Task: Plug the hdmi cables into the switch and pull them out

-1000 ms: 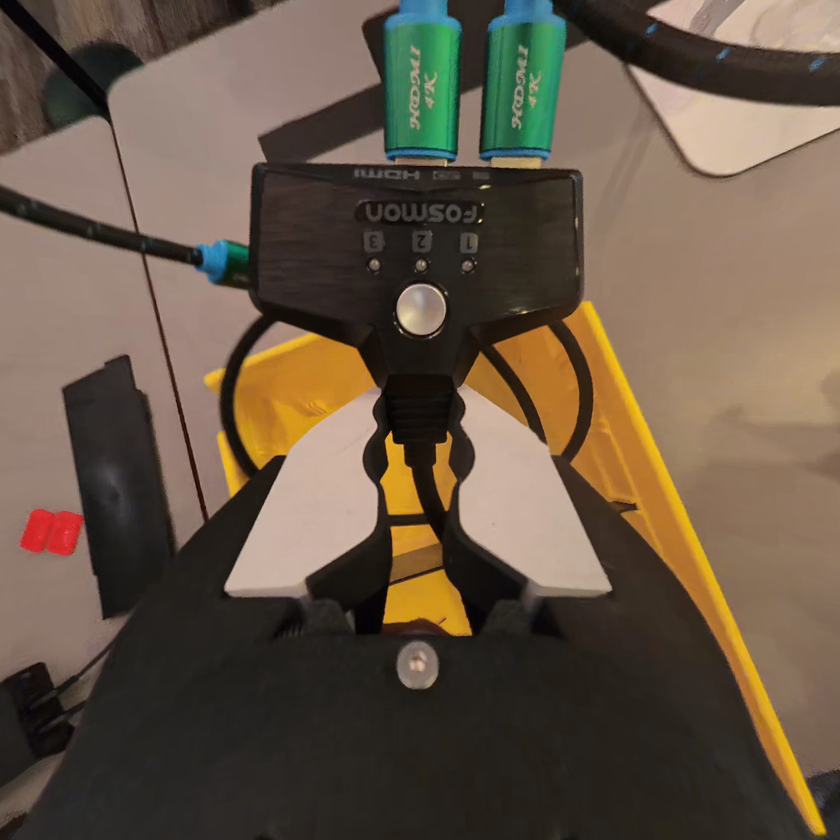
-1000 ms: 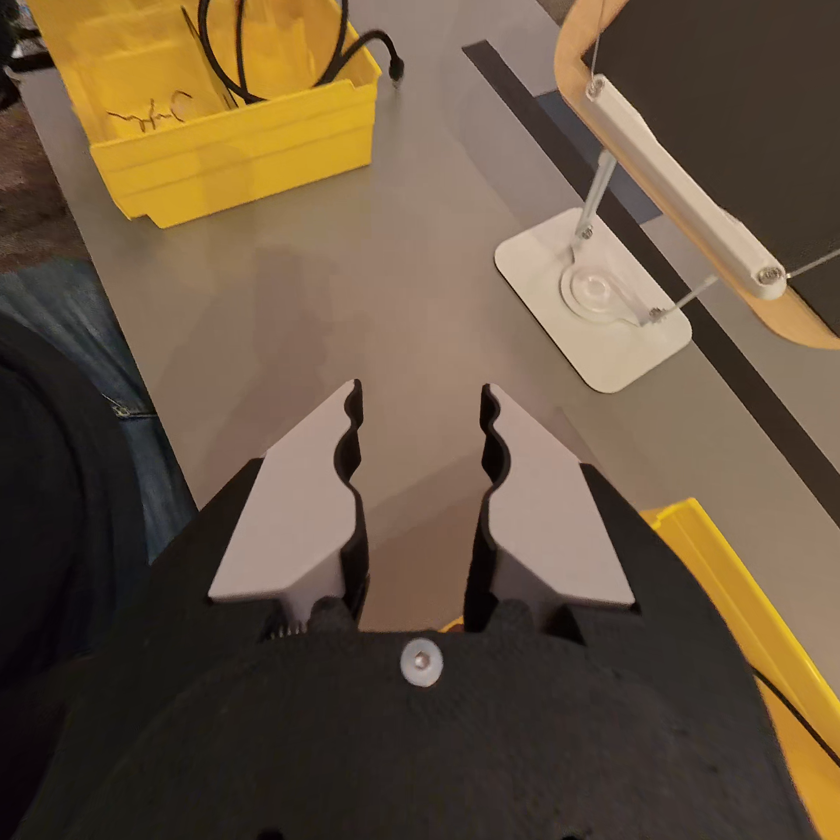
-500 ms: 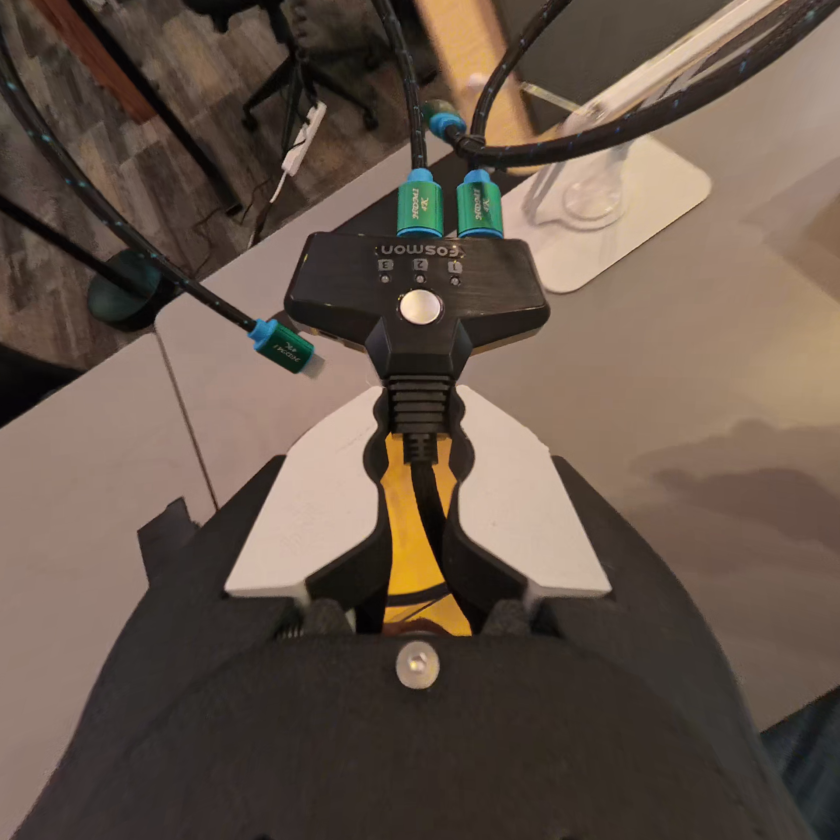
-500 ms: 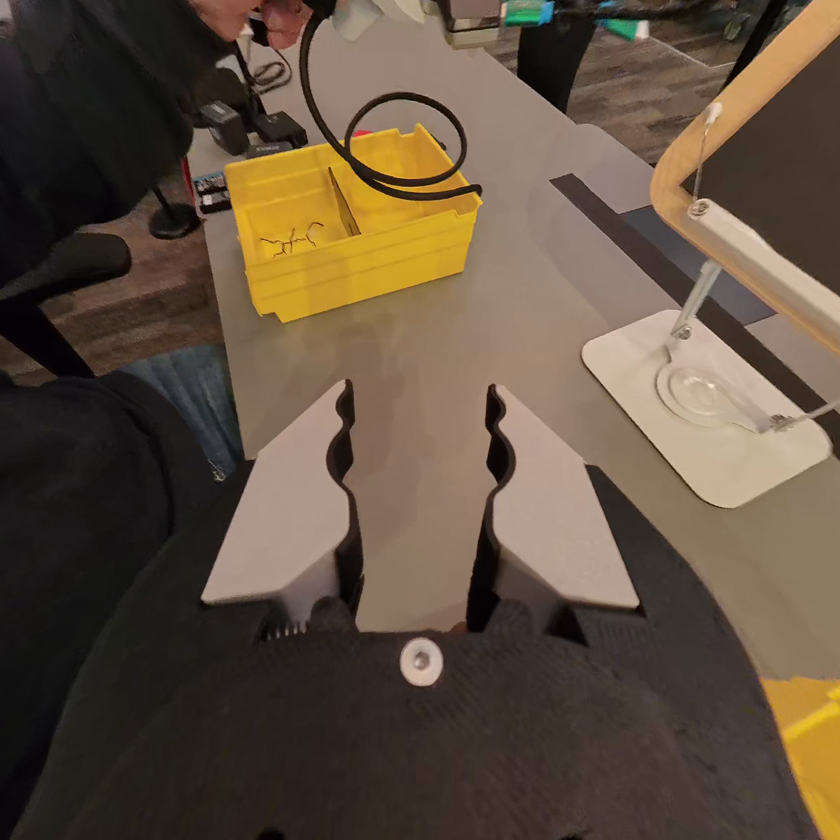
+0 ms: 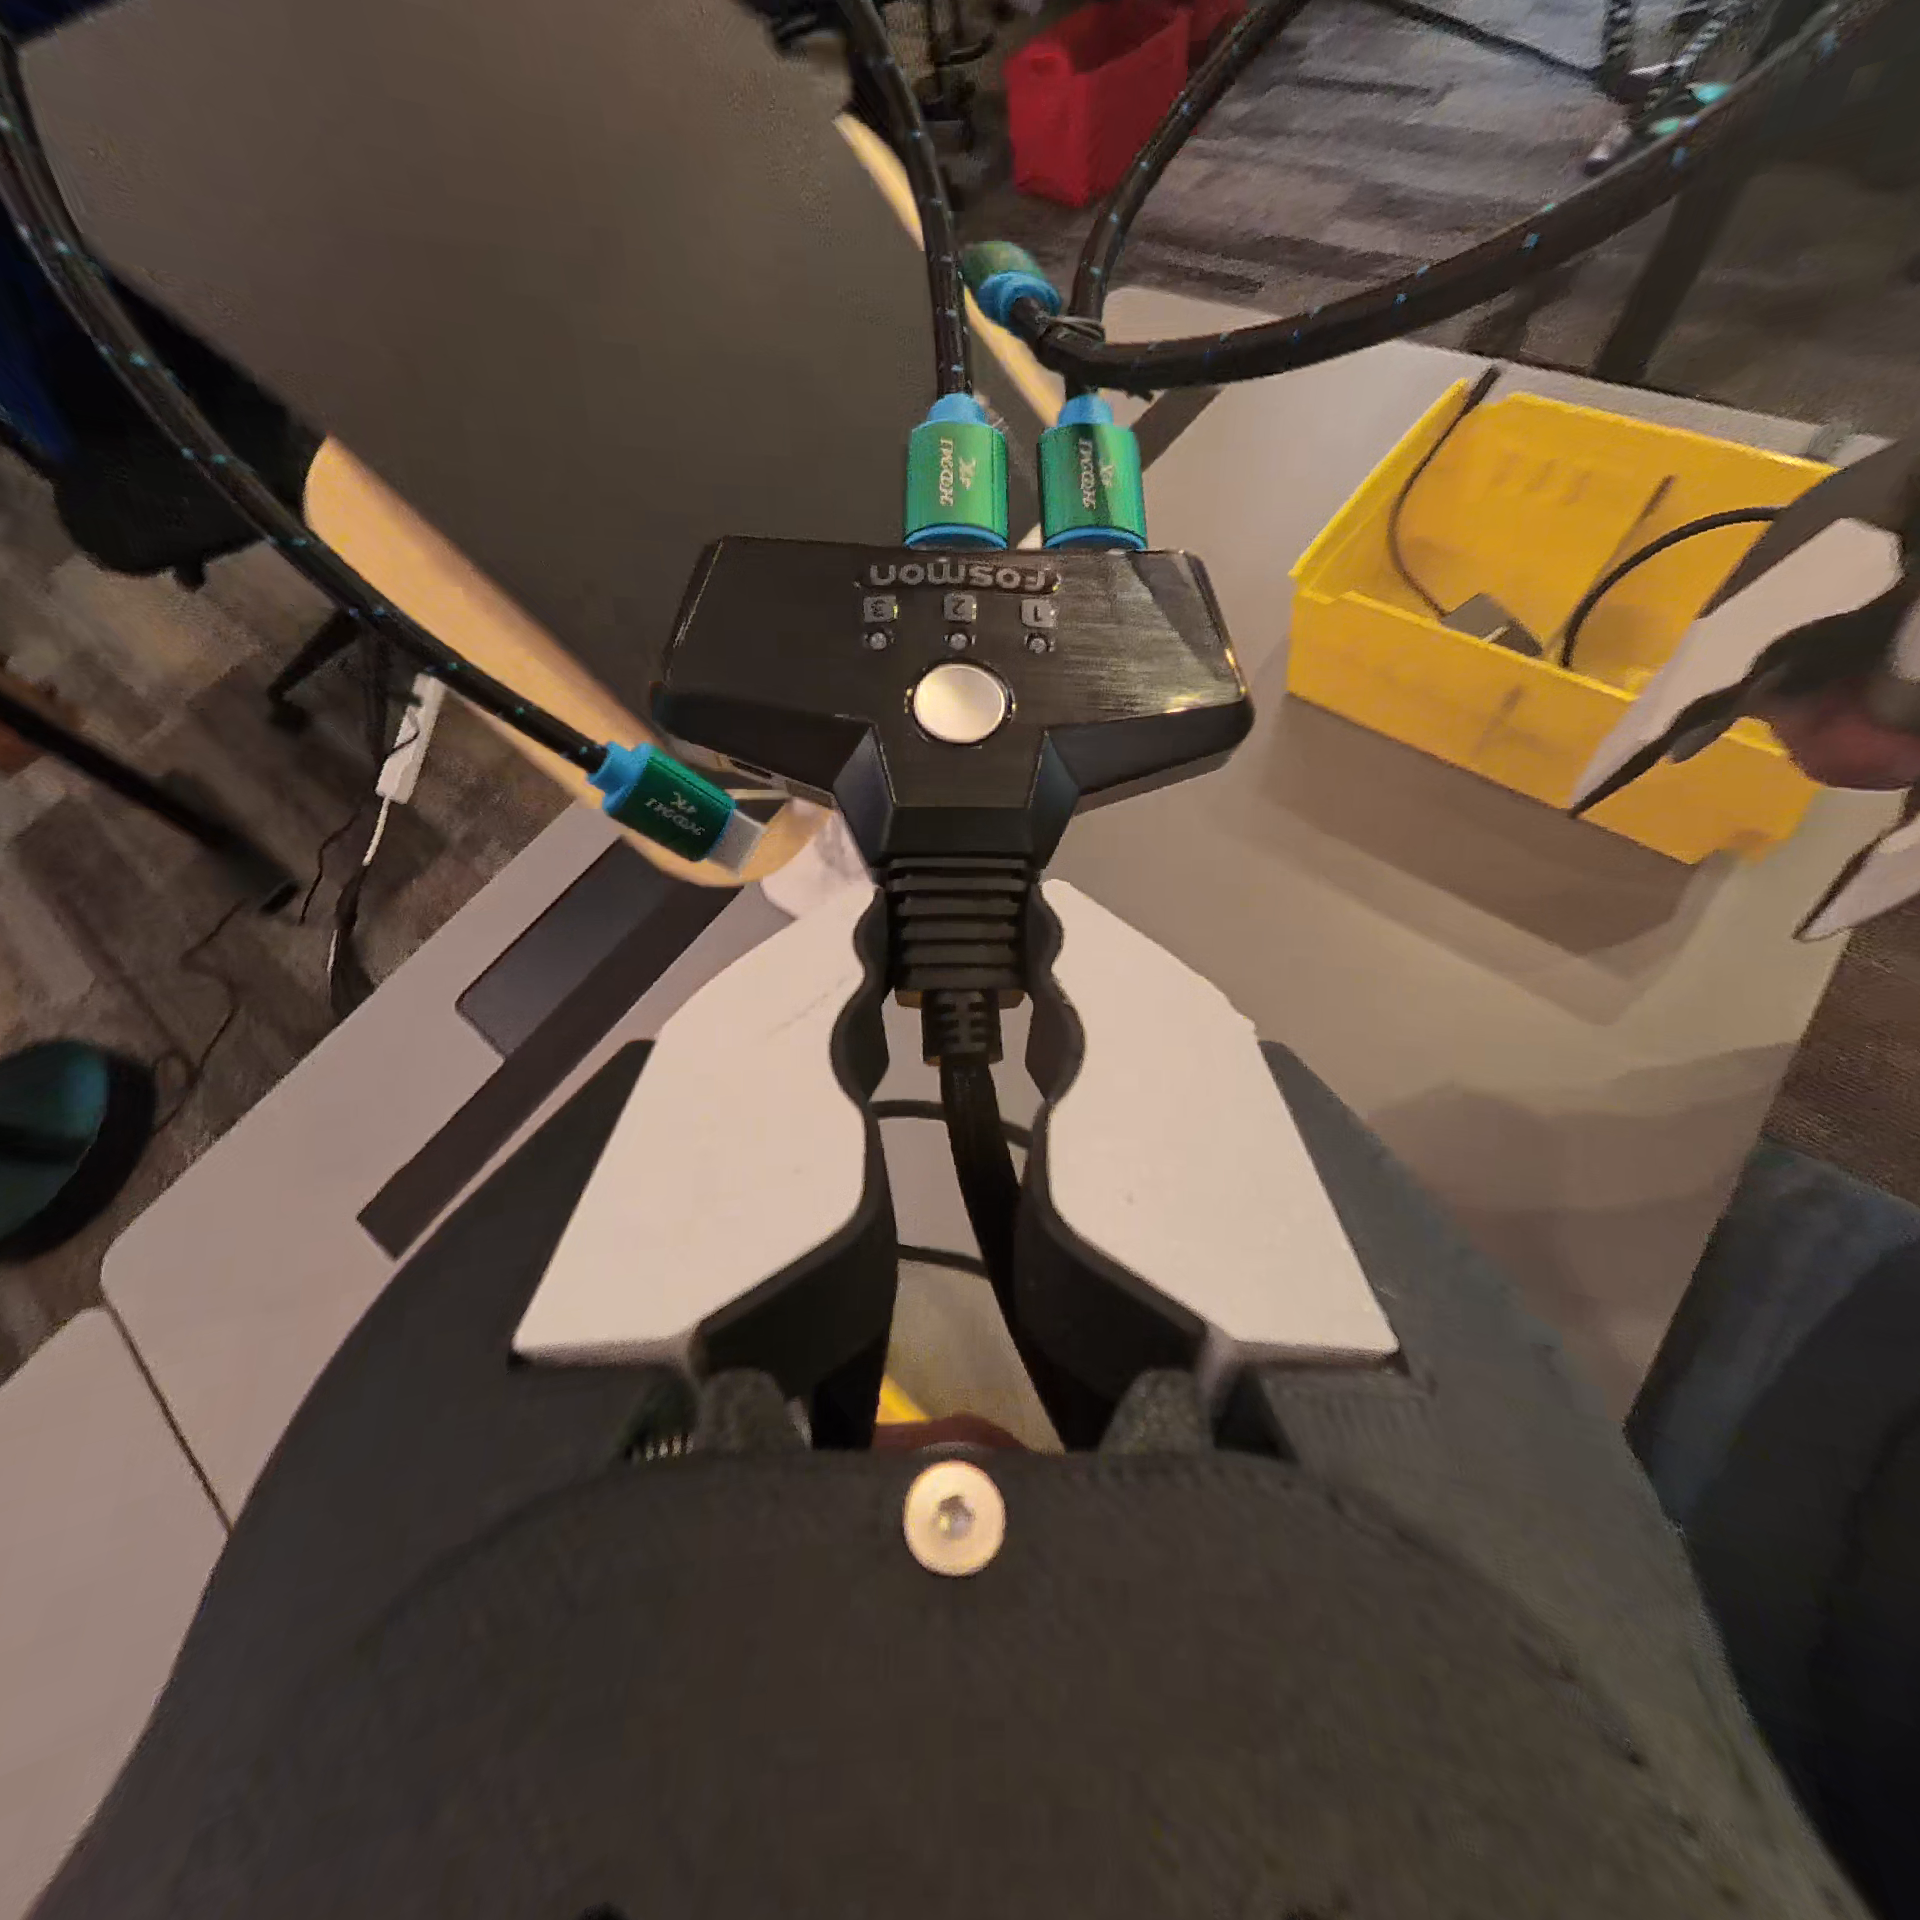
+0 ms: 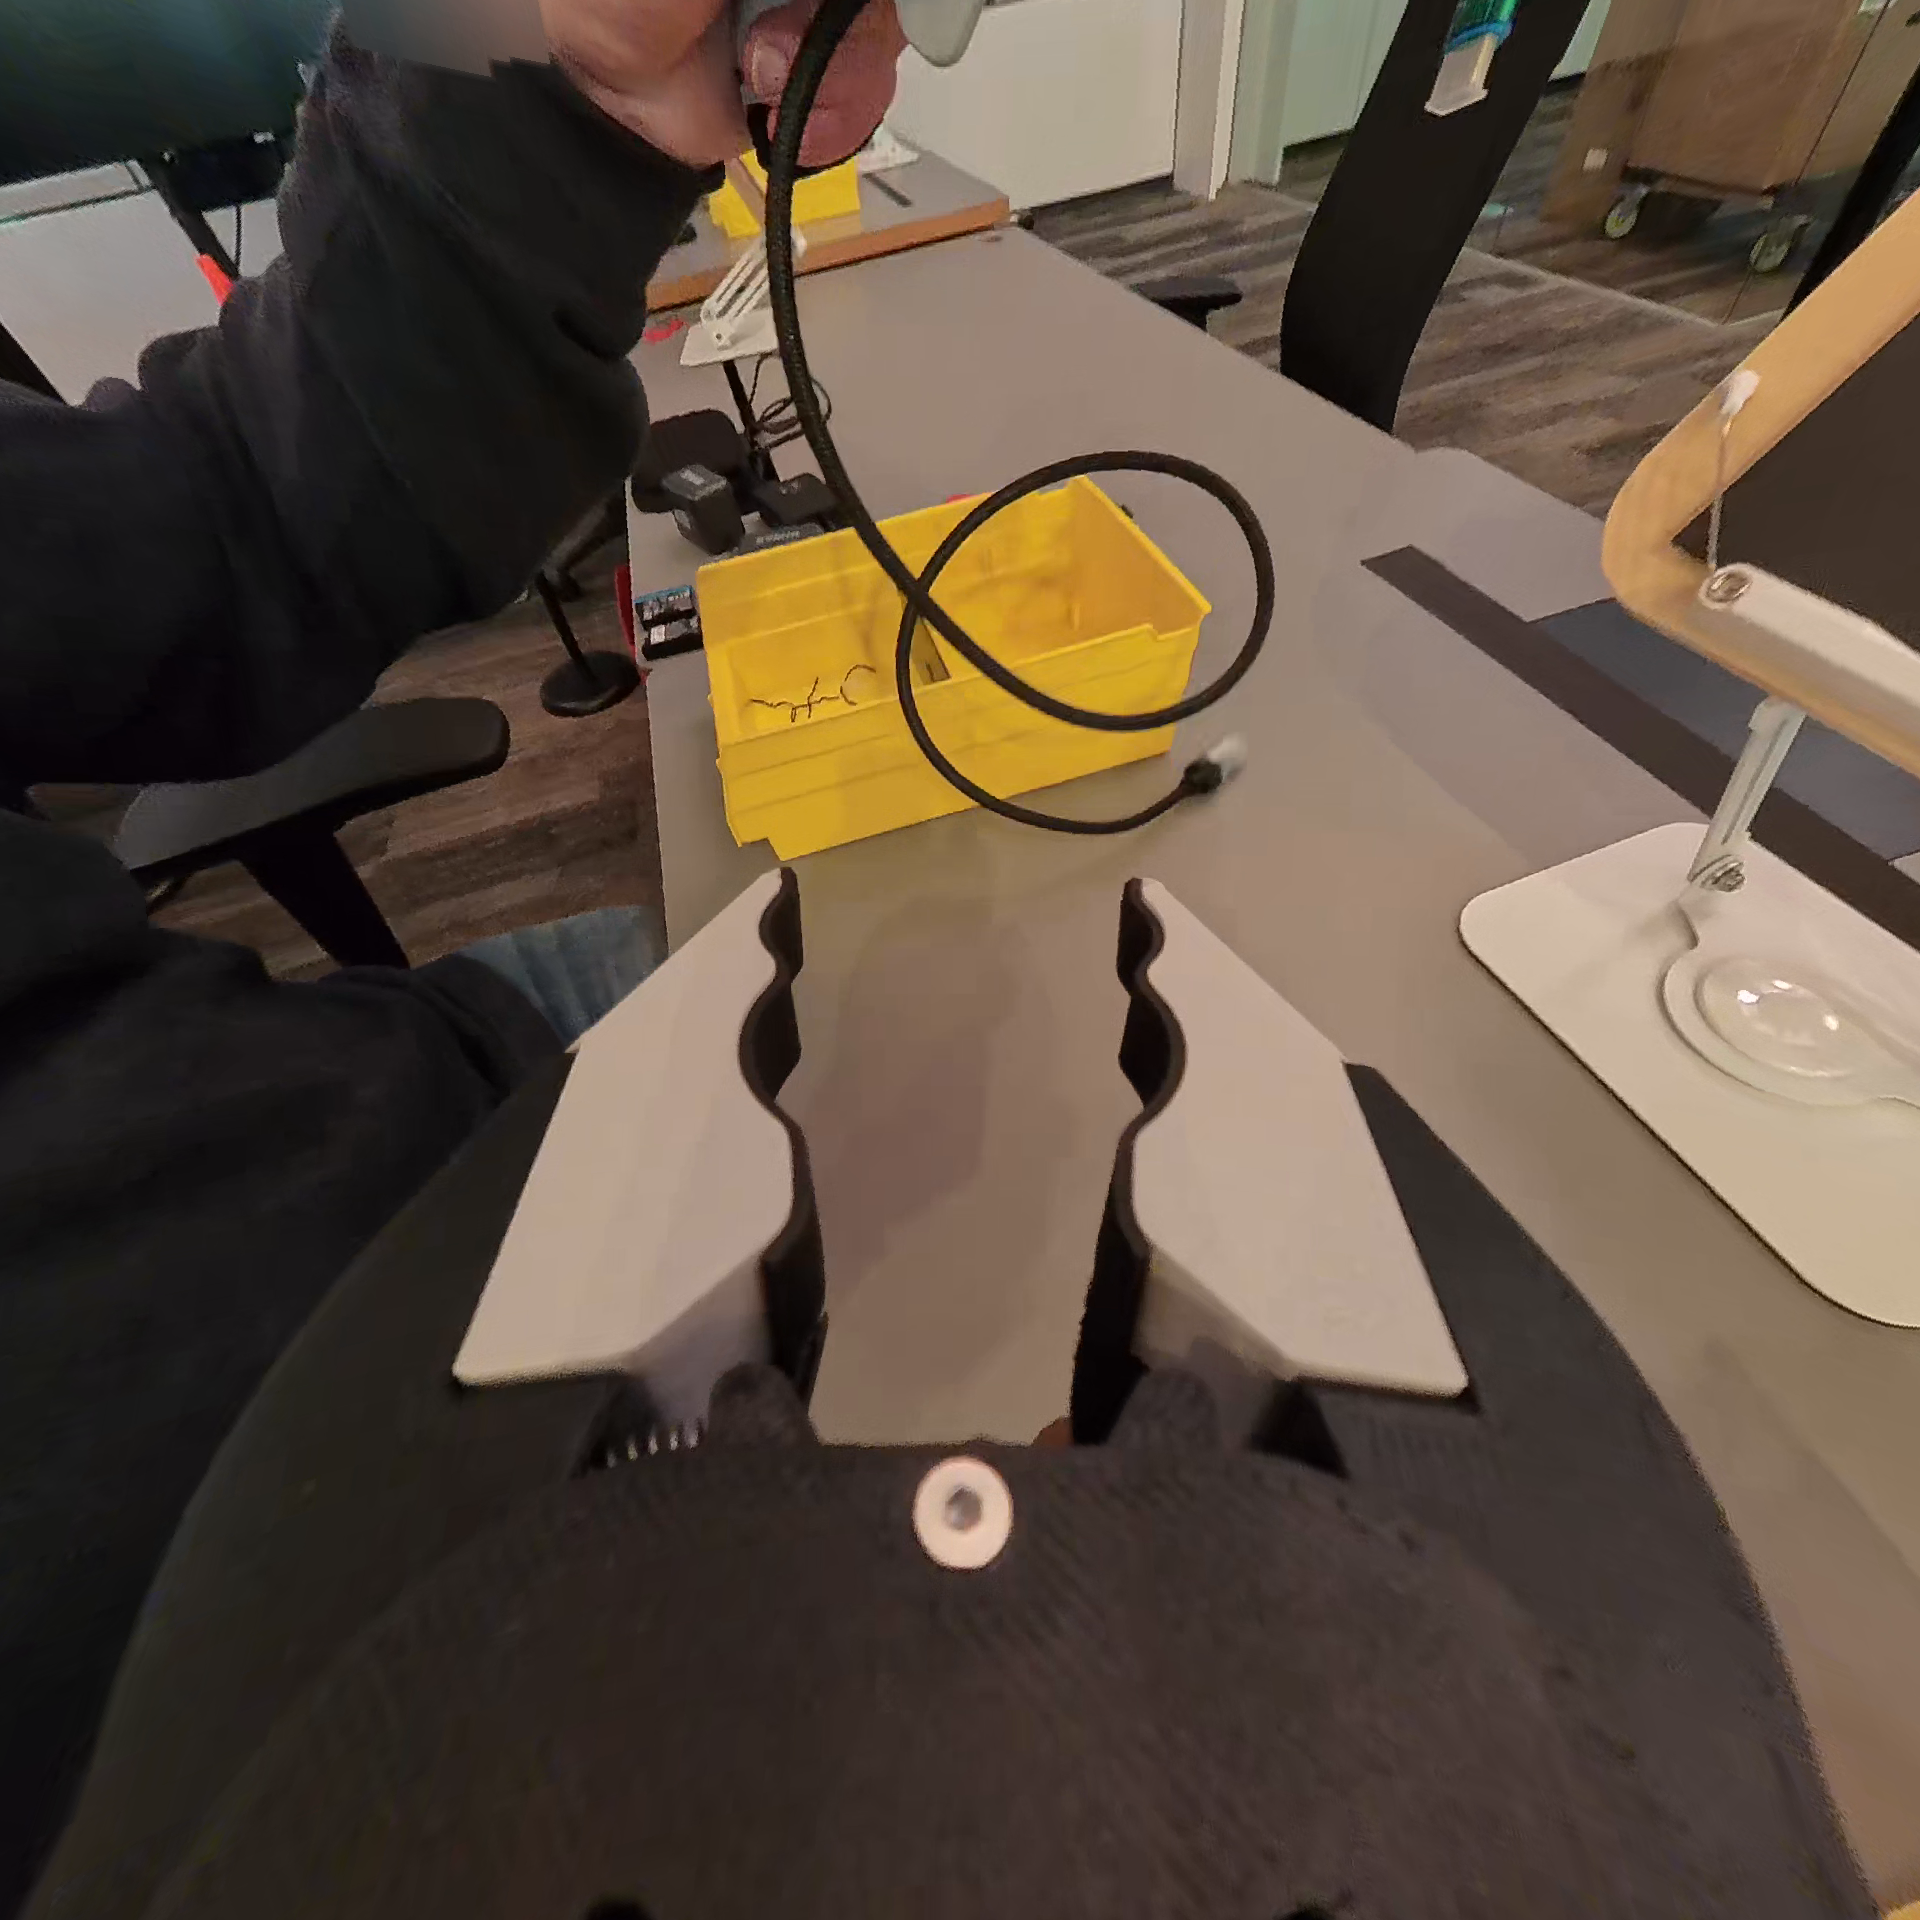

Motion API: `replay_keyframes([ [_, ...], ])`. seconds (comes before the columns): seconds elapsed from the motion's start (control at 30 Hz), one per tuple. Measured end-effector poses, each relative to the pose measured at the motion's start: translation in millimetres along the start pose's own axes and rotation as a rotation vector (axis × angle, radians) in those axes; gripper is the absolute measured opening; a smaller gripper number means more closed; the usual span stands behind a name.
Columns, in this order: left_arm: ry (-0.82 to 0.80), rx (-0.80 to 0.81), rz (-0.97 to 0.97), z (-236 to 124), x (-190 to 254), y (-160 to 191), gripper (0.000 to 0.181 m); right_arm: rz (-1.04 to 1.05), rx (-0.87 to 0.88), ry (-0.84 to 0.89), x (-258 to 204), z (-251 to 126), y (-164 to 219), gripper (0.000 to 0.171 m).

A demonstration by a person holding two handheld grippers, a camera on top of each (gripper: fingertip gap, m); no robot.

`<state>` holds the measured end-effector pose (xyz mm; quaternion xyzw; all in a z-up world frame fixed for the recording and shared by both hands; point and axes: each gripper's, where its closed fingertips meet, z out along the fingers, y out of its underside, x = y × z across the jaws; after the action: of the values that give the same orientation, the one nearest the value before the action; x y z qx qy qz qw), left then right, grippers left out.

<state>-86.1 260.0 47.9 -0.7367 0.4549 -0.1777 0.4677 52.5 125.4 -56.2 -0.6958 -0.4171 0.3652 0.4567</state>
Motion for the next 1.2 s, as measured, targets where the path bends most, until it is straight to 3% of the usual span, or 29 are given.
replay_keyframes([
  [0.13,0.080,0.031,0.041,5.9,25.5,-32.0,0.023,-0.012,0.075,0.031,3.0,-9.7,-13.4,0.063],
  [0.27,0.223,0.072,0.046,19.0,50.8,-39.9,0.023,0.002,0.171,0.045,7.5,-21.7,-25.2,0.062],
  [0.47,0.439,0.075,0.039,48.0,88.5,-8.1,0.023,0.071,0.400,0.005,22.0,-40.3,-48.5,0.060],
  [0.67,0.599,0.094,0.001,60.5,112.7,26.3,0.023,0.133,0.520,-0.094,33.2,-26.4,-56.5,0.053],
  [0.9,0.661,0.092,-0.022,59.8,115.5,43.5,0.023,0.123,0.646,-0.262,24.1,-10.8,-64.3,0.042],
  [1.2,0.656,0.048,0.011,56.9,106.1,62.9,0.023,0.121,0.589,-0.286,24.5,7.9,-58.0,0.043],
])
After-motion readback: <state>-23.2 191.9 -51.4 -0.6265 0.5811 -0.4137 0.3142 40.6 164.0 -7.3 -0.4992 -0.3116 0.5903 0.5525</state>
